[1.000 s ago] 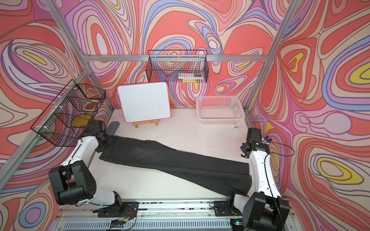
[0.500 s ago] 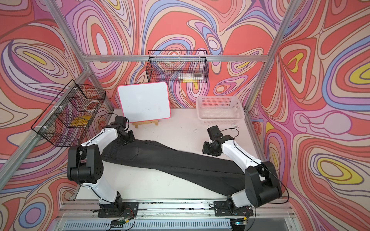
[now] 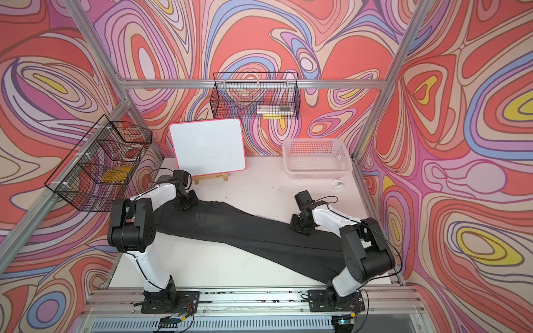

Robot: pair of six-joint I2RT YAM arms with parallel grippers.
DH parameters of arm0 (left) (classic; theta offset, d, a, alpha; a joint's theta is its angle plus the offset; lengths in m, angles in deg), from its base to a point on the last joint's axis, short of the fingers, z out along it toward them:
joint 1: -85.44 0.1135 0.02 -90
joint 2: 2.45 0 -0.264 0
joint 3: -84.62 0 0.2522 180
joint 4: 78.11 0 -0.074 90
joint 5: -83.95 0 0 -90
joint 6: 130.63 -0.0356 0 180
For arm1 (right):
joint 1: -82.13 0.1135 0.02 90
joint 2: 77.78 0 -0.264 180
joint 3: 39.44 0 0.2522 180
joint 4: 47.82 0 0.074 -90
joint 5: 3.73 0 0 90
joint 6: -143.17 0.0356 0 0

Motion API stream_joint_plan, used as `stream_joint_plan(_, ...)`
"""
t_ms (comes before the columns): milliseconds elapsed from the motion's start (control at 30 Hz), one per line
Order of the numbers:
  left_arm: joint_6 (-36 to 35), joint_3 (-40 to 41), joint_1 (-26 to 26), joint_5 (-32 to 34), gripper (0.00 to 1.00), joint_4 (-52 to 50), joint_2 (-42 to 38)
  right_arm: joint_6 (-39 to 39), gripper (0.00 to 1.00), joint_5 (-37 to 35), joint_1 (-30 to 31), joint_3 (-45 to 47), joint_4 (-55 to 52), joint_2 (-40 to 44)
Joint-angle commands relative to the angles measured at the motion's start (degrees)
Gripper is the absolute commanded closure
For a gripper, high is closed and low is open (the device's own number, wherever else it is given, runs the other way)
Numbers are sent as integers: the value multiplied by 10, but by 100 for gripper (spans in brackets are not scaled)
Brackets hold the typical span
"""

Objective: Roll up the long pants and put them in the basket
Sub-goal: Fold the long pant at the center of the board.

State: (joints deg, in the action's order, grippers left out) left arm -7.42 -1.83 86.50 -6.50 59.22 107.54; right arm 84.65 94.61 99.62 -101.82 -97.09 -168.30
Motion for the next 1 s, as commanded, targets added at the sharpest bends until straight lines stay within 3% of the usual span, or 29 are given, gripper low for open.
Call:
stream_joint_plan(0,27,-32,-10,10,66,29,41,29,55,-67,-41,42,-60,-24)
stream_joint_plan(267,50,-78,-11,11,67,3,77,-15,55,-72,-210,-43,-7,-96)
stream_joint_plan(433,39,-52,-11,29,68,-28,60,-50,55,-71,-225,-166,2,-212)
stream_joint_plan(533,35,-23,-11,33,68,-34,37,-50,53,-74,-222,-212,-28,-209)
stream_joint_plan(633,34,3,-11,31,68,-26,17,-52,39,-91,-222,-219,-88,-137)
stream_joint_plan(733,35,6,-11,33,68,-31,16,-19,17,-141,-238,-198,-182,-66)
stream_joint_plan(767,36,7,-11,30,68,-31,15,6,5,-157,-254,-183,-209,-47)
stream_joint_plan(867,39,10,-11,31,68,-34,10,64,2,-174,-337,-121,-227,7)
stream_joint_plan(967,37,3,-10,27,68,-40,10,62,2,-169,-390,-108,-222,19)
